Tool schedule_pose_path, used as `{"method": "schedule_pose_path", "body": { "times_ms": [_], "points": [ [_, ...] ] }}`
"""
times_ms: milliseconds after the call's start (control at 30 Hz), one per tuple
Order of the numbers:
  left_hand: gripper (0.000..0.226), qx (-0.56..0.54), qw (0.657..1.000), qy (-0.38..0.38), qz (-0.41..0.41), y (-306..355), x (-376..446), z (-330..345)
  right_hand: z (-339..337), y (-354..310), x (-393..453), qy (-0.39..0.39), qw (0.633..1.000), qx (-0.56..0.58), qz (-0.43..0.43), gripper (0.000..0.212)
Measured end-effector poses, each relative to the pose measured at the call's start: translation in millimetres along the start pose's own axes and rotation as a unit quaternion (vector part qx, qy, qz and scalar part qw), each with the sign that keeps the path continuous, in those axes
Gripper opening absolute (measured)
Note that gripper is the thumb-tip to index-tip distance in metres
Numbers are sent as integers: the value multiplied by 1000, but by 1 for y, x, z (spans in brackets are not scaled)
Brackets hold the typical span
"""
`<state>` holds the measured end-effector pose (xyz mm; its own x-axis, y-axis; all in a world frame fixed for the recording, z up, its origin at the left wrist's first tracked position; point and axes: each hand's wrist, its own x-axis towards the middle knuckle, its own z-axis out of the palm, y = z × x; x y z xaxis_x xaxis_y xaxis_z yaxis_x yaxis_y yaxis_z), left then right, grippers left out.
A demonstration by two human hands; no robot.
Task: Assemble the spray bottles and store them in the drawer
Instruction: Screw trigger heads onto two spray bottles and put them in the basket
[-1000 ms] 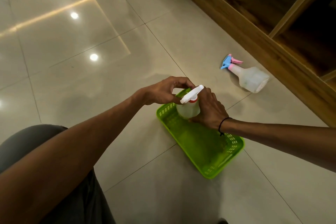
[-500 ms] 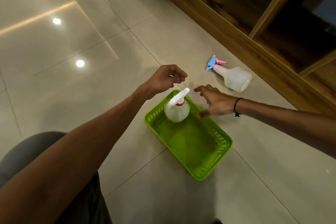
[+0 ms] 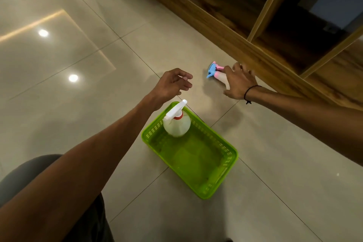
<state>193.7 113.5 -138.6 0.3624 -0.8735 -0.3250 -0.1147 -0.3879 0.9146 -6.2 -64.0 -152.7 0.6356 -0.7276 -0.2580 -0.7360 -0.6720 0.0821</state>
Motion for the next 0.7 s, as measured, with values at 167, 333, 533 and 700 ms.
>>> {"method": "schedule_pose_path", "body": {
  "times_ms": [167,333,533,700],
  "points": [
    [25,-13,1000,2,-9,1,2,1,13,14,5,-107,985,101,88,98],
    [25,-6,1000,4,-16,4,0,1,29,15,-9,-122,967,183,127,102],
    [28,-4,1000,6,14,22,-3,8,32,1,-47,-17,937,339,81,96],
    [33,-1,997,-19,69,50,-13,12,17,-13,-79,53,912,406,15,94]
  ]
}}
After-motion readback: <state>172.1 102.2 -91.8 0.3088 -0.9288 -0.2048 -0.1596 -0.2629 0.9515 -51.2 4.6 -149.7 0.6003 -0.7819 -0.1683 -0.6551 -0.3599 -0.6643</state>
